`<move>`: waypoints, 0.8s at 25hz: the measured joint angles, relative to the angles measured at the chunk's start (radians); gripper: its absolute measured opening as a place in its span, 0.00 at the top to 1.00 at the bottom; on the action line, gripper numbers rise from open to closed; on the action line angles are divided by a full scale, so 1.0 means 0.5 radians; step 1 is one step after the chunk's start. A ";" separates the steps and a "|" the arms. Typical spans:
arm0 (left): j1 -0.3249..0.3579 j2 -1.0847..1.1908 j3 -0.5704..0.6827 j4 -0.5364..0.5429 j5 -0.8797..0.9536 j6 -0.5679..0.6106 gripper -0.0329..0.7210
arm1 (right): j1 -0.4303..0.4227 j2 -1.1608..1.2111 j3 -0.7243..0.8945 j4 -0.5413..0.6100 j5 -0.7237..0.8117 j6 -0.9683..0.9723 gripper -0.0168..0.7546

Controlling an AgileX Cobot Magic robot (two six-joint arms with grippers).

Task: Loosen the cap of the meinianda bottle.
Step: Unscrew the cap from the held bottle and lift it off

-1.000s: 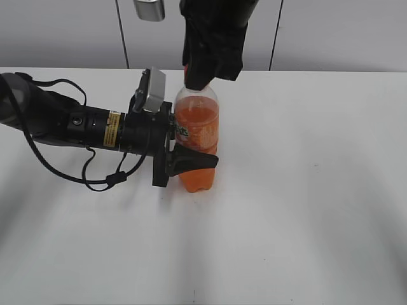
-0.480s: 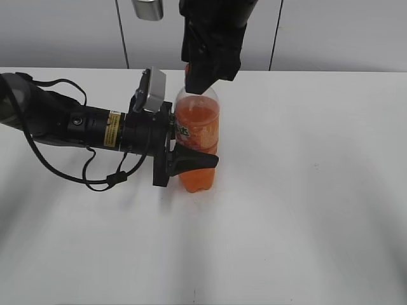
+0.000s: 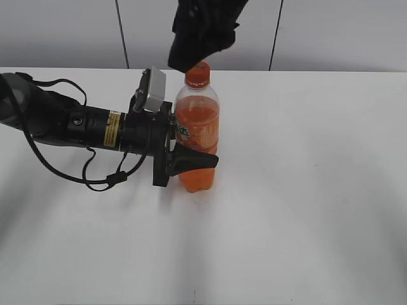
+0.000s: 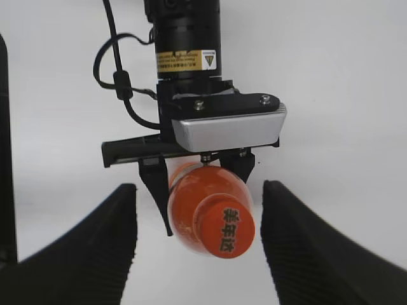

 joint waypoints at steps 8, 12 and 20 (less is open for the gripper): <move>0.000 0.000 0.000 0.000 0.001 0.000 0.40 | 0.000 -0.062 -0.002 -0.013 0.000 0.907 0.38; 0.000 -0.002 0.000 -0.002 0.004 0.000 0.40 | 0.000 -0.062 -0.002 -0.180 0.000 1.612 0.38; 0.000 -0.002 0.000 -0.002 0.006 -0.006 0.40 | 0.000 -0.040 -0.002 -0.271 0.000 2.526 0.38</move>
